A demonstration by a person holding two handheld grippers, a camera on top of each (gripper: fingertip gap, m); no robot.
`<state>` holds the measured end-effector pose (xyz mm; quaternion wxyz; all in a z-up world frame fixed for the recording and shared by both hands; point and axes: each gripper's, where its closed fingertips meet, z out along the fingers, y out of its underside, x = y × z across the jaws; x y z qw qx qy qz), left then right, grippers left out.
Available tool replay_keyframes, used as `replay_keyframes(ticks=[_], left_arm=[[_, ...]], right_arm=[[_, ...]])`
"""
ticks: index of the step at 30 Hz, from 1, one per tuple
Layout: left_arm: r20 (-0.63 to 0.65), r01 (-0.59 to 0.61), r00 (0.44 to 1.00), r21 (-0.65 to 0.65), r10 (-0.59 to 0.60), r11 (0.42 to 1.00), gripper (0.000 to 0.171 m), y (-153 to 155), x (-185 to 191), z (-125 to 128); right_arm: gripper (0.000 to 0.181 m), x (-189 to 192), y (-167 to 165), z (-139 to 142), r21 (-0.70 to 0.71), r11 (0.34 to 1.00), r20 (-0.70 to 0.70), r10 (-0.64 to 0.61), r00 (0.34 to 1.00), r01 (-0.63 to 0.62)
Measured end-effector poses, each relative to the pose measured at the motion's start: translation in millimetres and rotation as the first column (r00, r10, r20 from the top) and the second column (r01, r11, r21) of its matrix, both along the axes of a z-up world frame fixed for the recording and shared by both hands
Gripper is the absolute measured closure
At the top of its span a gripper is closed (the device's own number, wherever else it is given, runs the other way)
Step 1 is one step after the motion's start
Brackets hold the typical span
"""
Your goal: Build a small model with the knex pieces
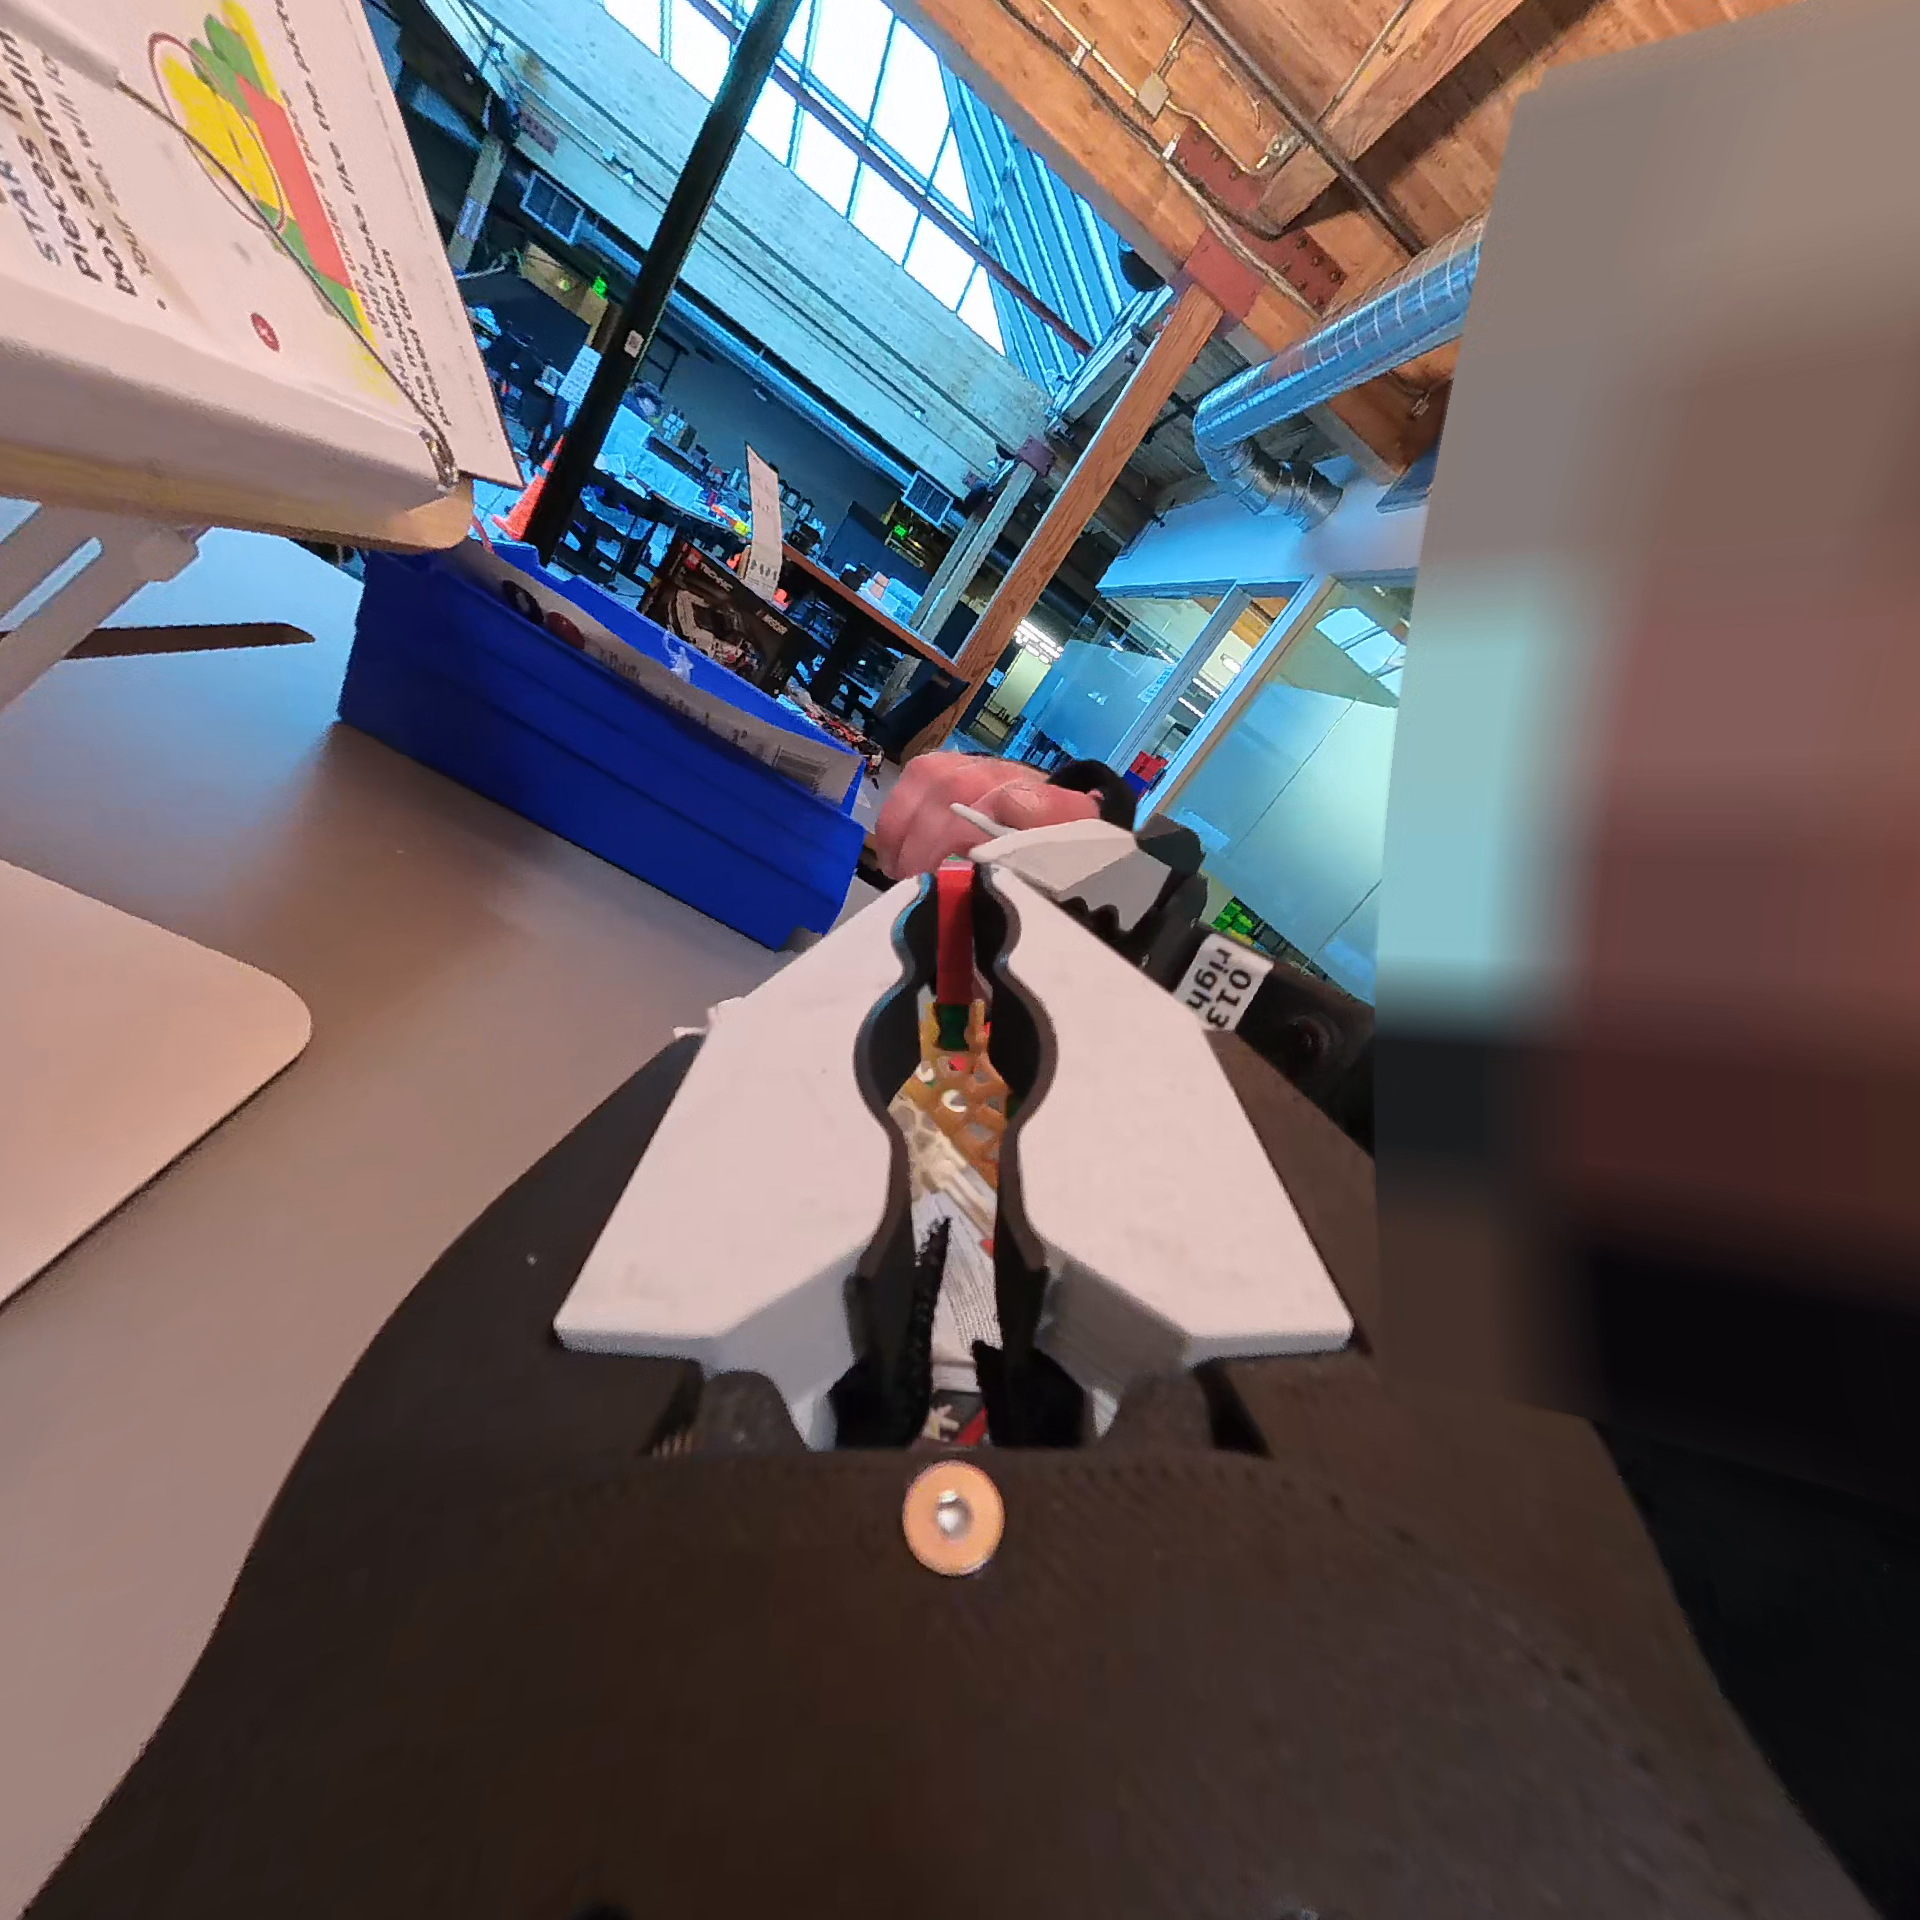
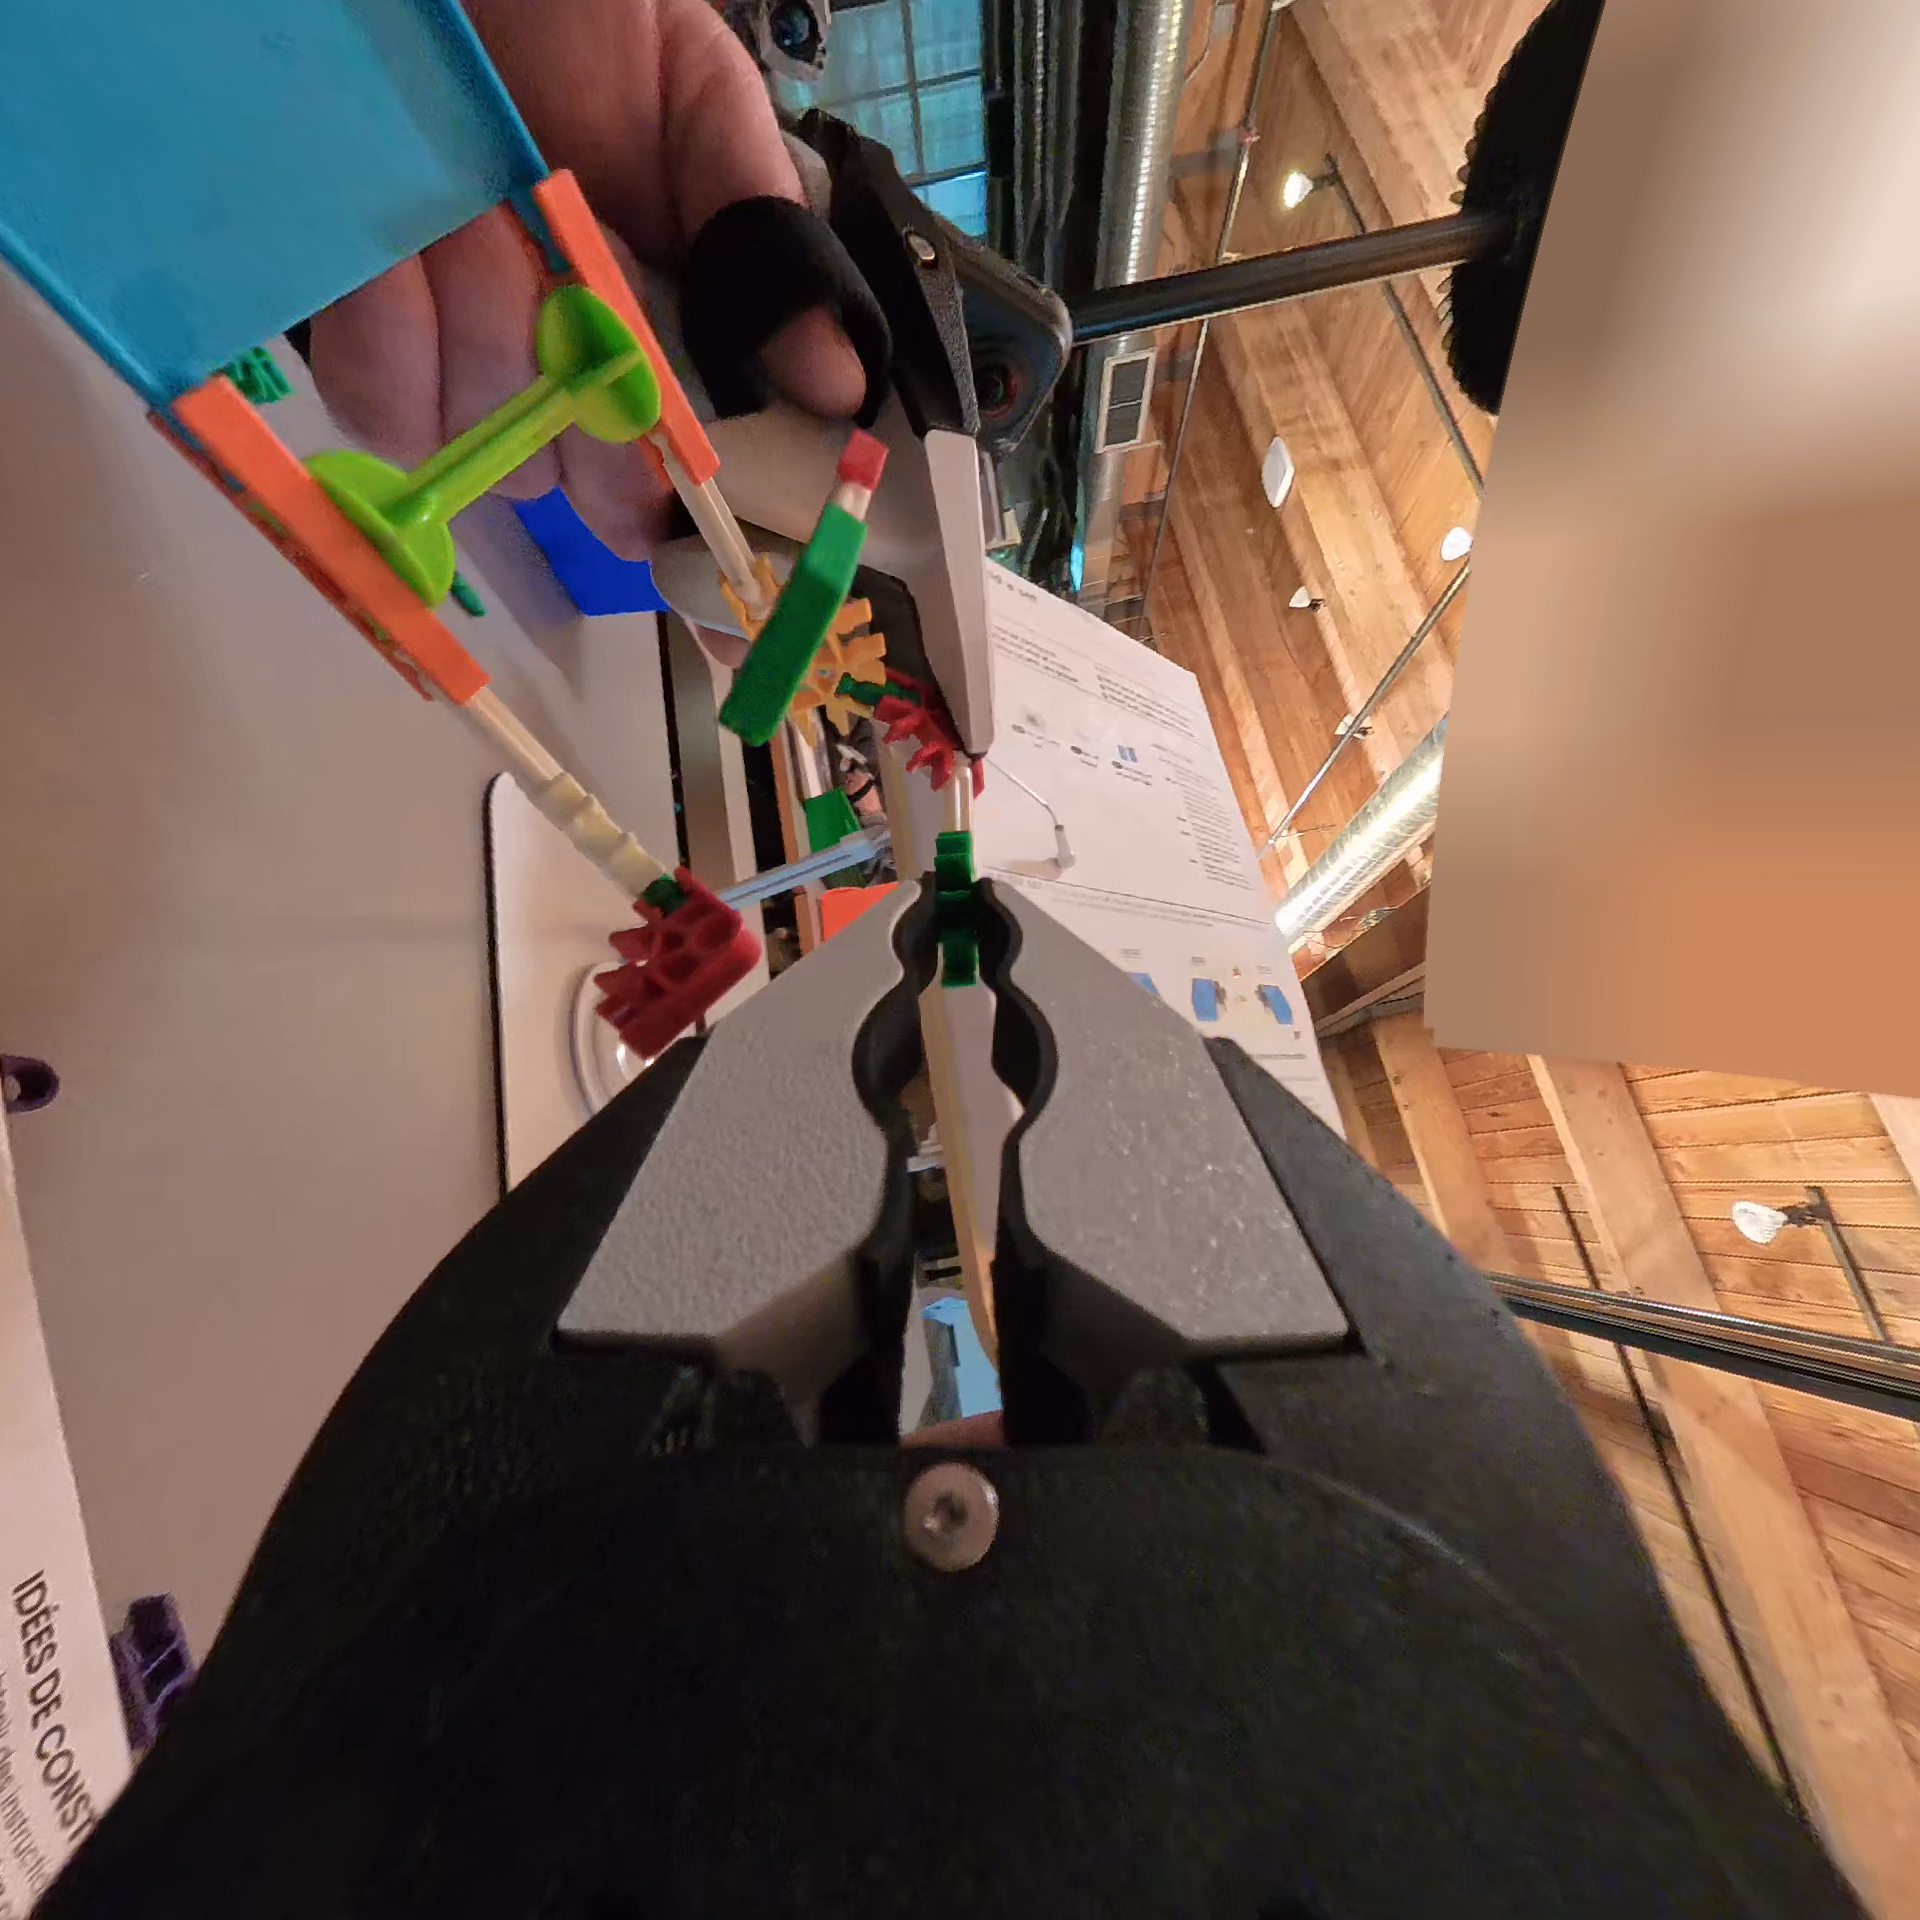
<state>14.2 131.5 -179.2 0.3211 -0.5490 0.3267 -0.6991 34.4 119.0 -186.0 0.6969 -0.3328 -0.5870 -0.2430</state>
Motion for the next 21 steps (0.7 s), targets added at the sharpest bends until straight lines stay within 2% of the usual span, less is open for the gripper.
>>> replay_keyframes(ticks=[1, 10, 21], left_arm=[[-0.003, -0.002, 1.0, 0.008, 0.002, 1.0, 0.168, 0, 0, -1], [-0.058, -0.047, 0.997, 0.109, 0.054, 0.993, 0.168, 3, 4, -10], [-0.101, -0.093, 0.988, 0.187, 0.113, 0.978, 0.168, 6, 9, -18]], right_arm=[[0.178, 1, 0, -1, -0.019, 1.0, -0.004, 0.001, 1.0, -0.001], [0.178, 5, 6, -12, -0.255, 0.965, -0.101, 0.029, 0.994, -0.054], [0.178, 10, 14, -24, -0.549, 0.811, -0.301, 0.036, 0.953, -0.204]])
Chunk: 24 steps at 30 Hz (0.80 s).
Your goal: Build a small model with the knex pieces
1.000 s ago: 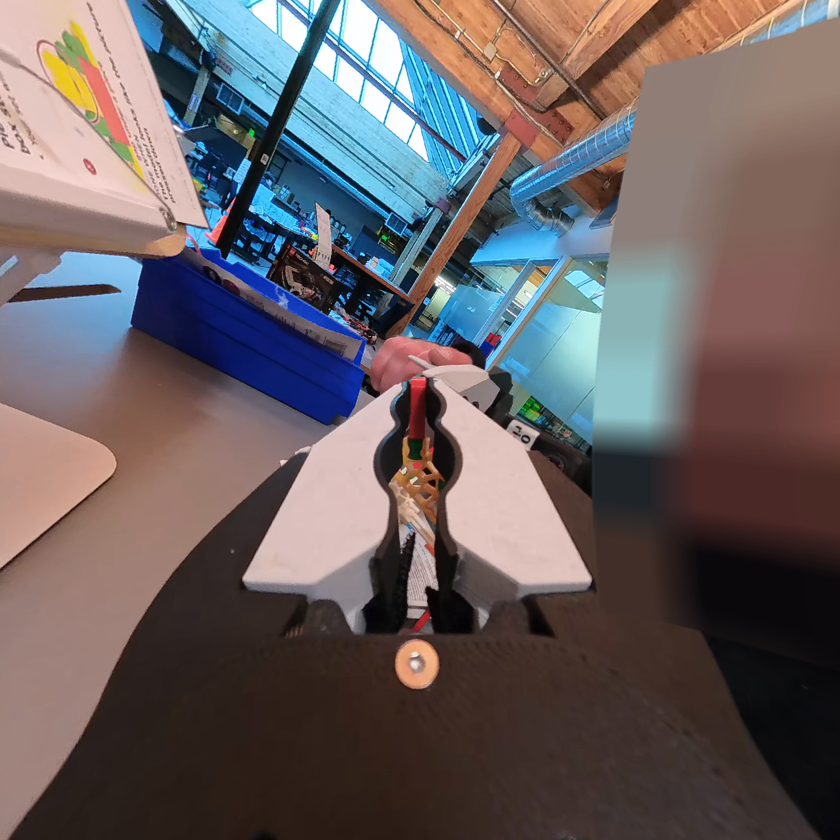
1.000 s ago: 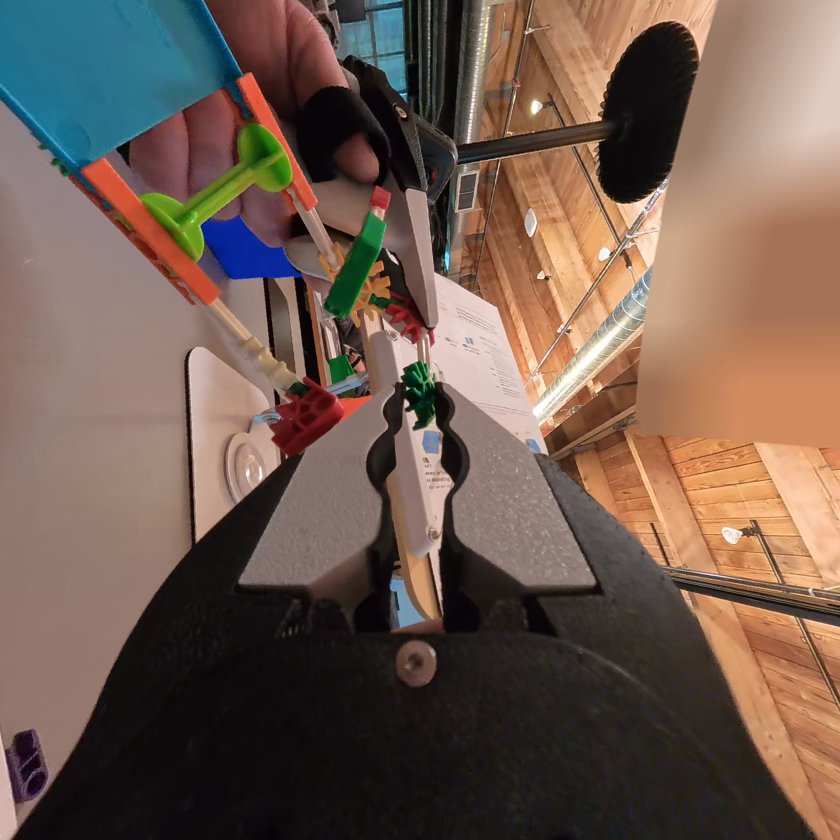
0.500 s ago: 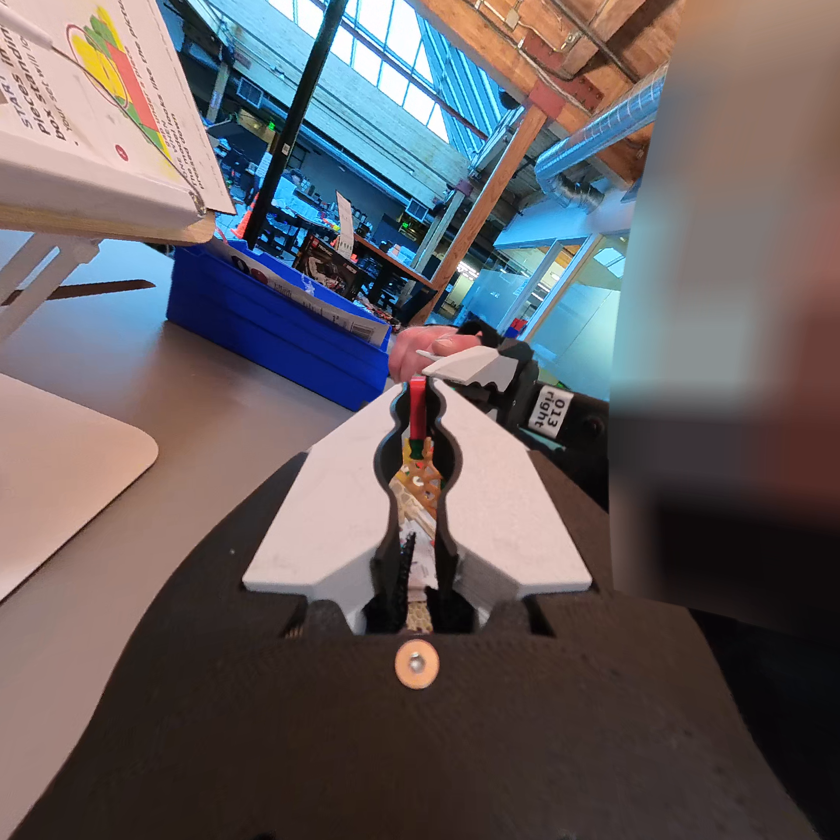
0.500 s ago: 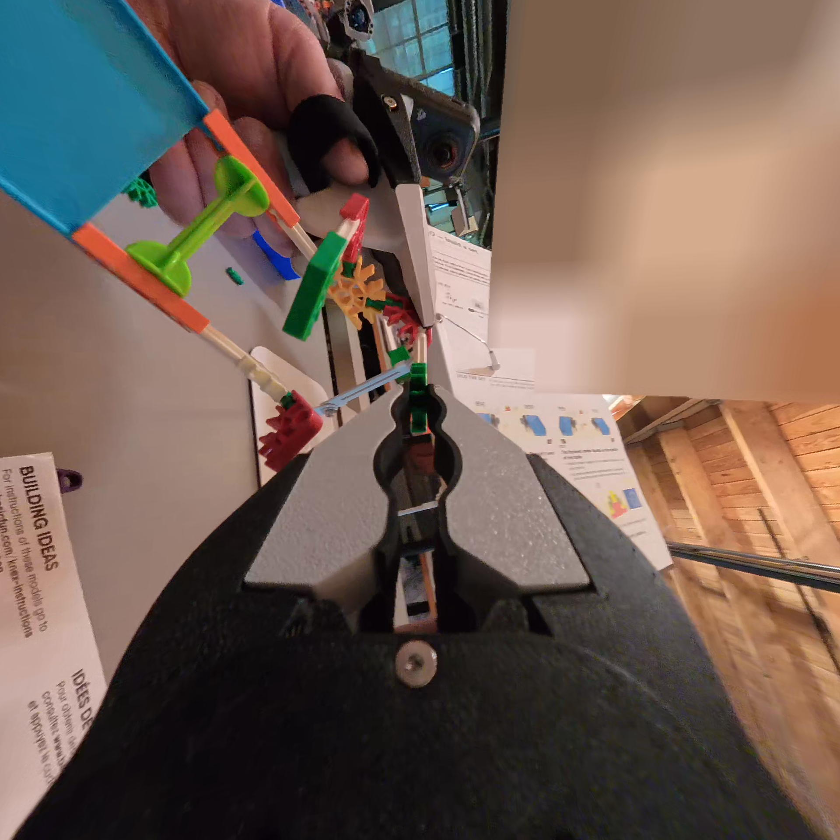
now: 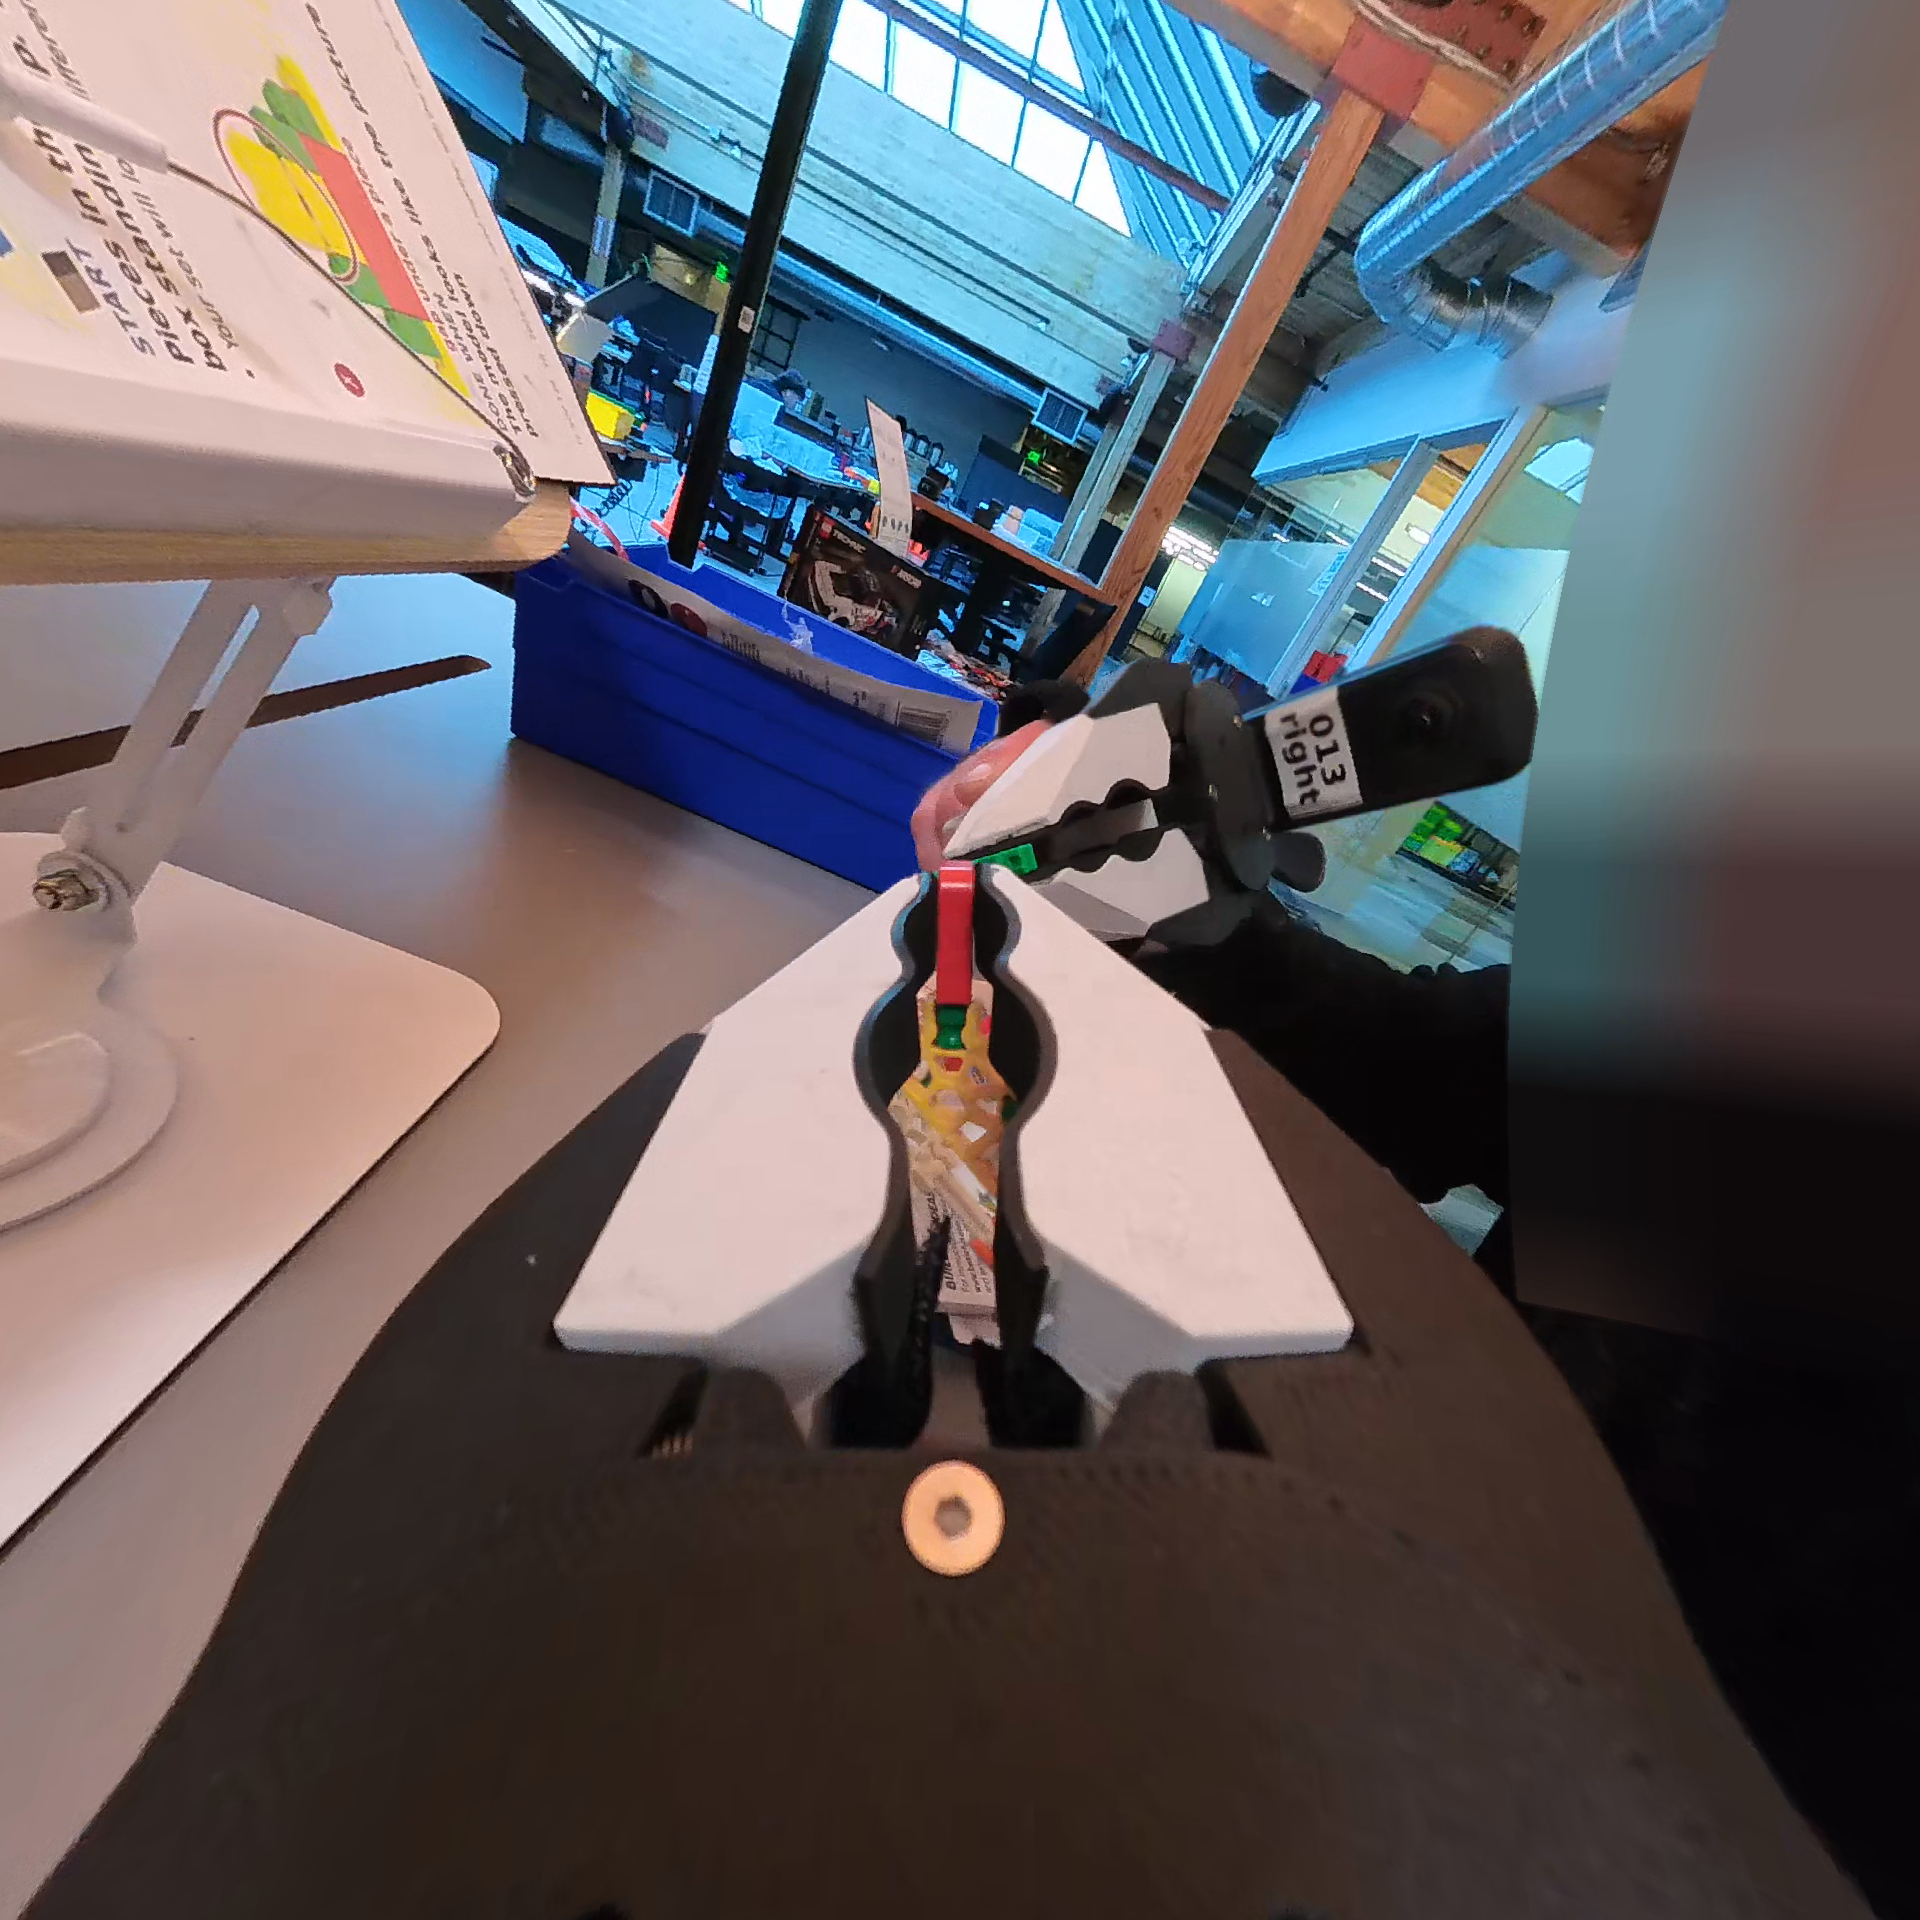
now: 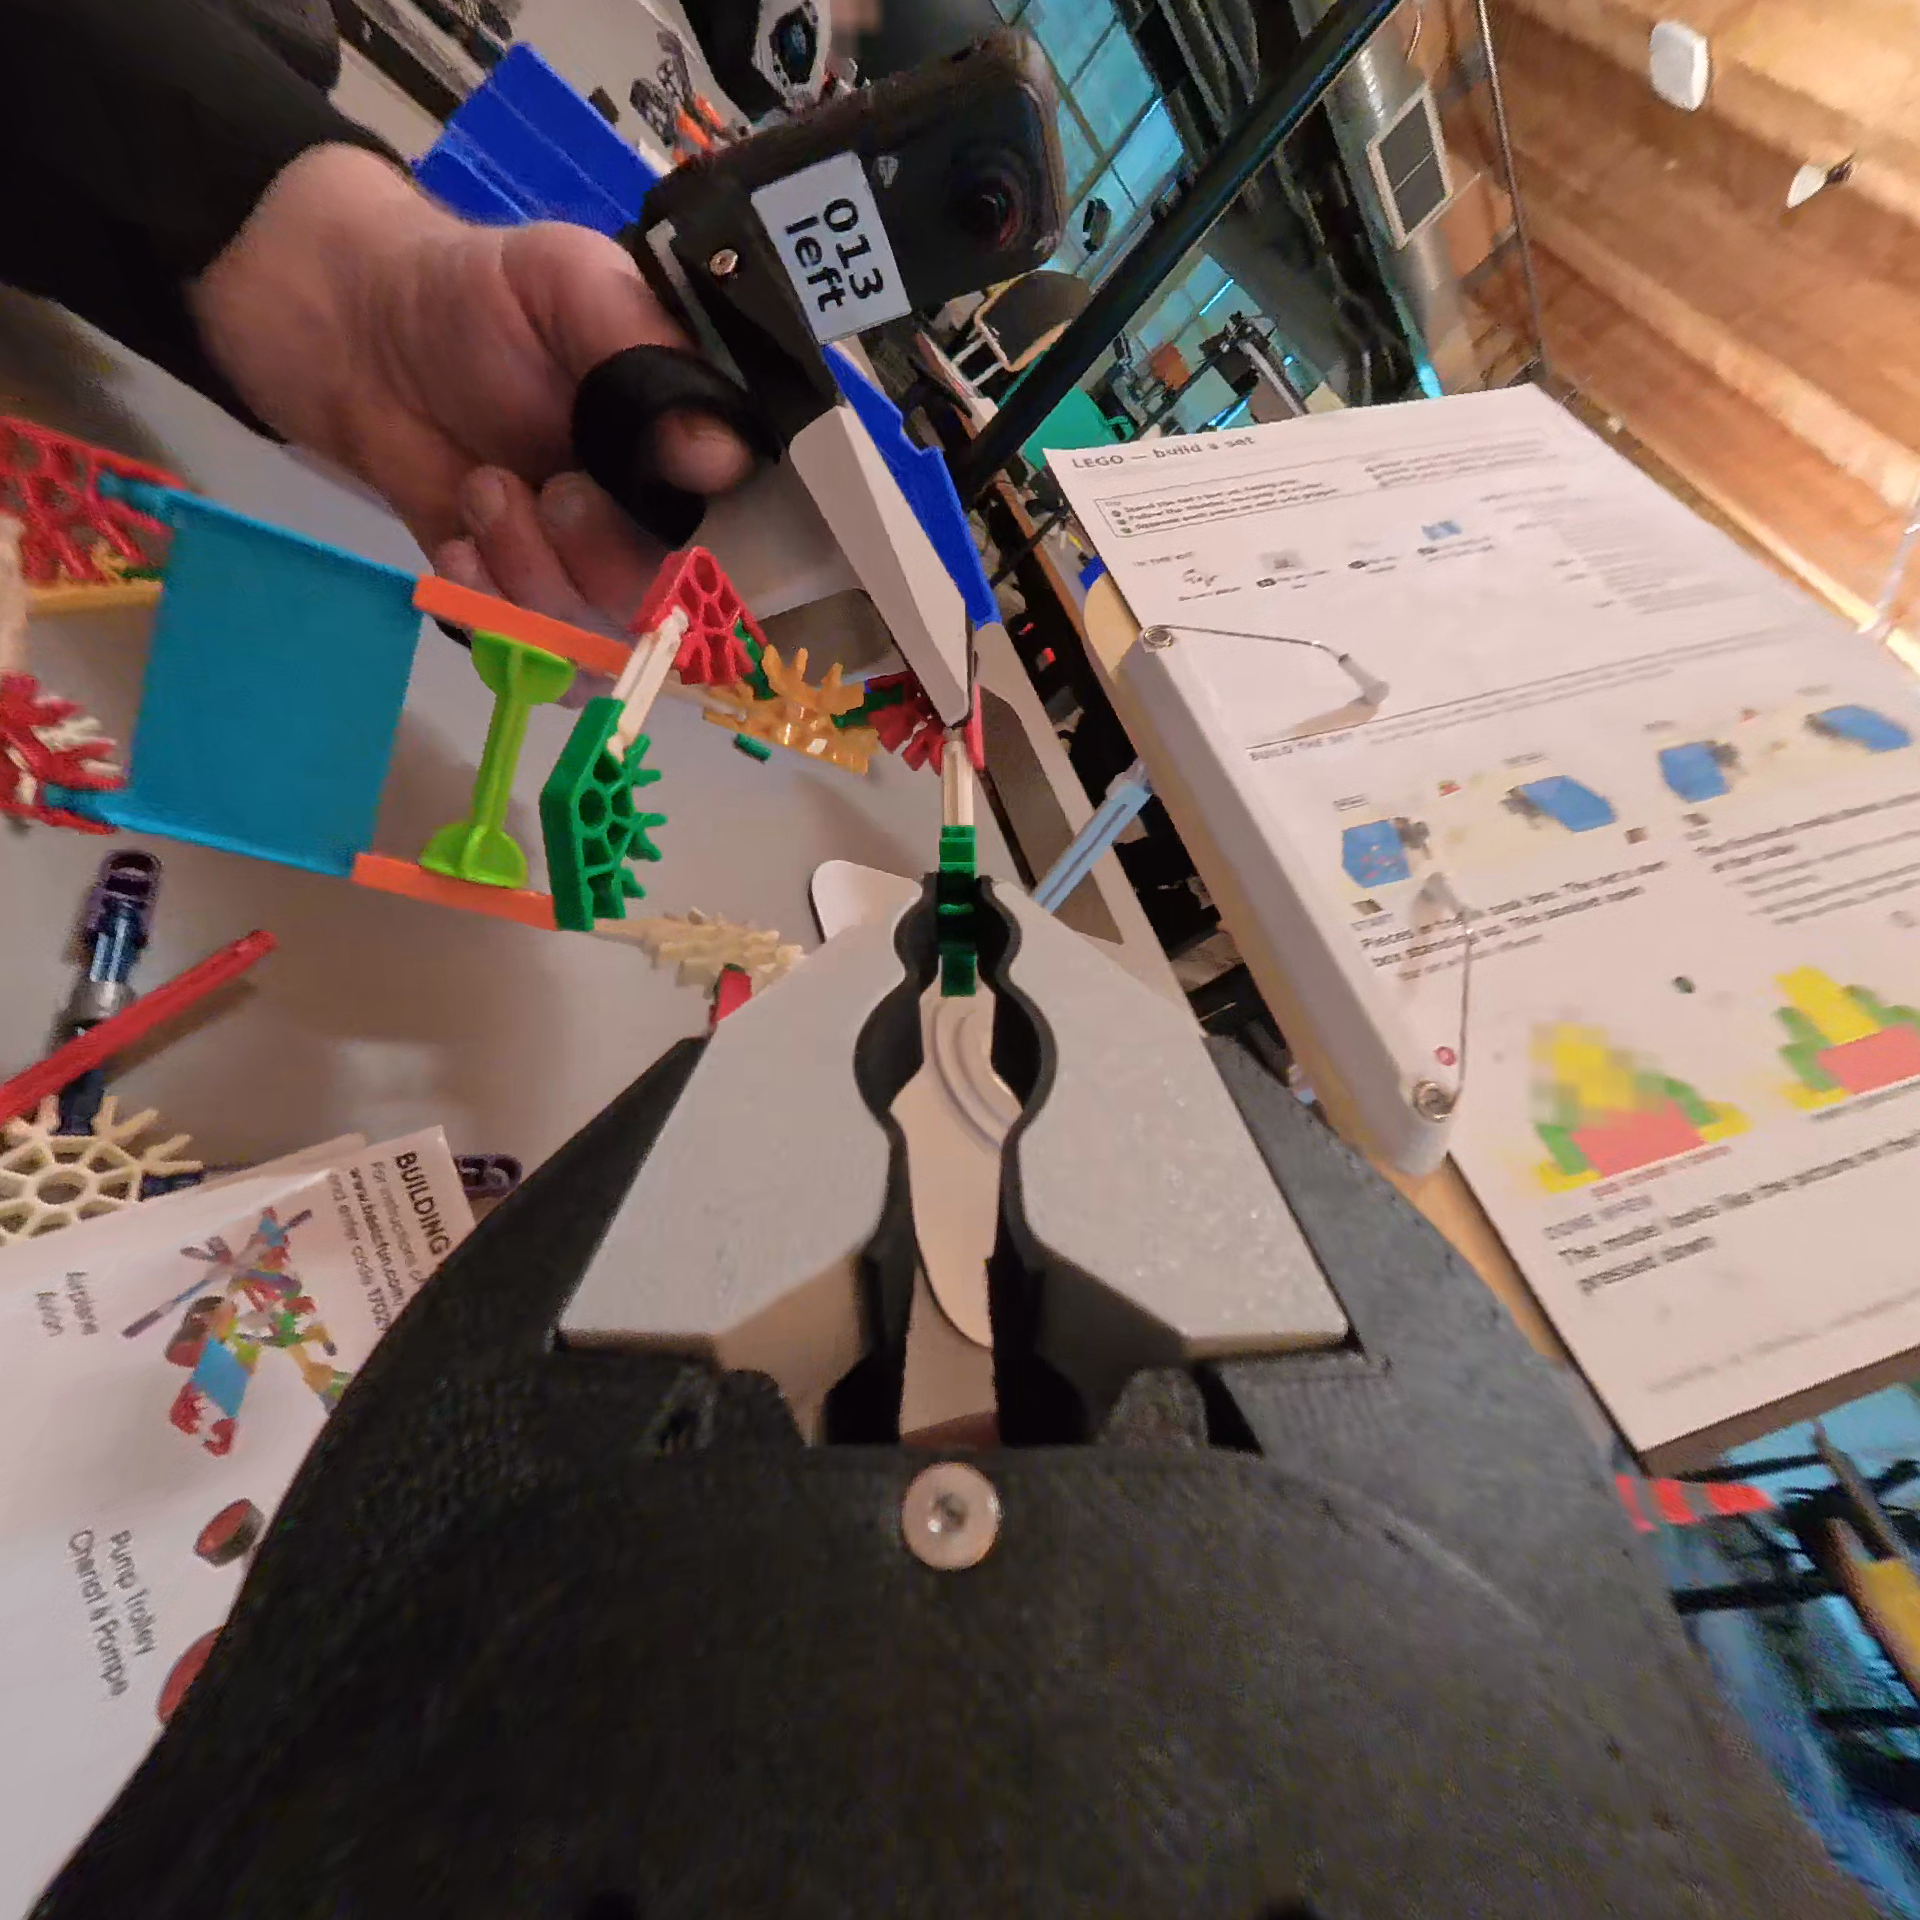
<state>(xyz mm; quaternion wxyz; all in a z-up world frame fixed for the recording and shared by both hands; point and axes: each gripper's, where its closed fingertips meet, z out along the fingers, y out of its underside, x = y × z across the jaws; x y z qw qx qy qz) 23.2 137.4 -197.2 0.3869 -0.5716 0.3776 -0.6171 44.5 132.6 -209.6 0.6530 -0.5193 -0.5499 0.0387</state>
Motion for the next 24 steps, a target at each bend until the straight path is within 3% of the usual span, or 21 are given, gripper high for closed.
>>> replay_keyframes(ticks=[6, 17, 24], left_arm=[[-0.02, -0.015, 1.0, 0.023, 0.016, 1.0, 0.168, 1, 1, -3], [-0.037, -0.031, 0.999, 0.027, 0.032, 0.999, 0.168, 7, 3, -10], [-0.043, -0.032, 0.999, 0.028, 0.033, 0.999, 0.168, 8, 4, -13]], right_arm=[[0.178, 1, 2, -5, -0.175, 0.984, -0.089, 0.029, 0.996, -0.044], [0.177, 1, 6, -14, -0.451, 0.882, -0.242, 0.025, 0.97, -0.135], [0.177, 2, 7, -17, -0.491, 0.858, -0.262, 0.018, 0.965, -0.149]])
